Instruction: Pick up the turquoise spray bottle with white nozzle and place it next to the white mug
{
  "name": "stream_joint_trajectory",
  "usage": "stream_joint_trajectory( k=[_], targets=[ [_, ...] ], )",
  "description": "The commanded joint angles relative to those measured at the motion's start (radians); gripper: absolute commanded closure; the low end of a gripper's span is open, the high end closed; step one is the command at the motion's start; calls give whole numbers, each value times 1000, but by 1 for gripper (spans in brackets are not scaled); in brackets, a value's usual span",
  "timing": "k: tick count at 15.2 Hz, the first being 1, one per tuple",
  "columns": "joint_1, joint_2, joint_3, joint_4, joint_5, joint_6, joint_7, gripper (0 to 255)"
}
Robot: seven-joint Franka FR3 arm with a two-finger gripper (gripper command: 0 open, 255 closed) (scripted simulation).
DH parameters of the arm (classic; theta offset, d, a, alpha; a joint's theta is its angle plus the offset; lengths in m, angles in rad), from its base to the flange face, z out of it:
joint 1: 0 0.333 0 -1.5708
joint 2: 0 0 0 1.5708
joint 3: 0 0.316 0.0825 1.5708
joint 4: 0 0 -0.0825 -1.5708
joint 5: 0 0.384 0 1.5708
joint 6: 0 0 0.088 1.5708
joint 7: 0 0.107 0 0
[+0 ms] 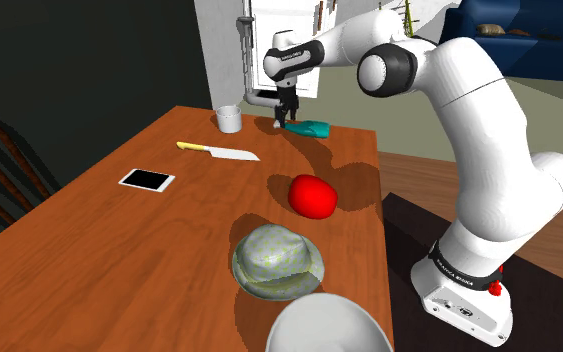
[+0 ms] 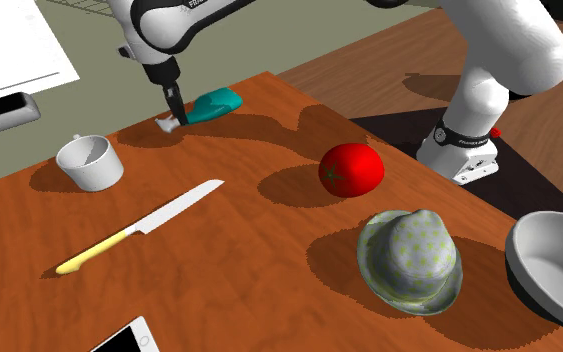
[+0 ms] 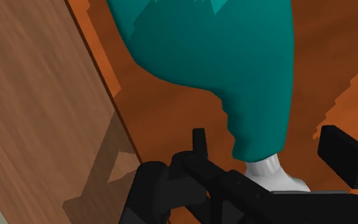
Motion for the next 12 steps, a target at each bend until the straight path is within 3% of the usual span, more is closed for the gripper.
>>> stream_joint_trajectory(
  k=[1,4,8,12],
  targets=[
    [0,0,0,0,0,0,0,0],
    [0,0,0,0,0,0,0,0],
    [6,-13,1,104,3,-117,-4,0],
    [6,-13,1,104,3,-117,-4,0]
  ],
)
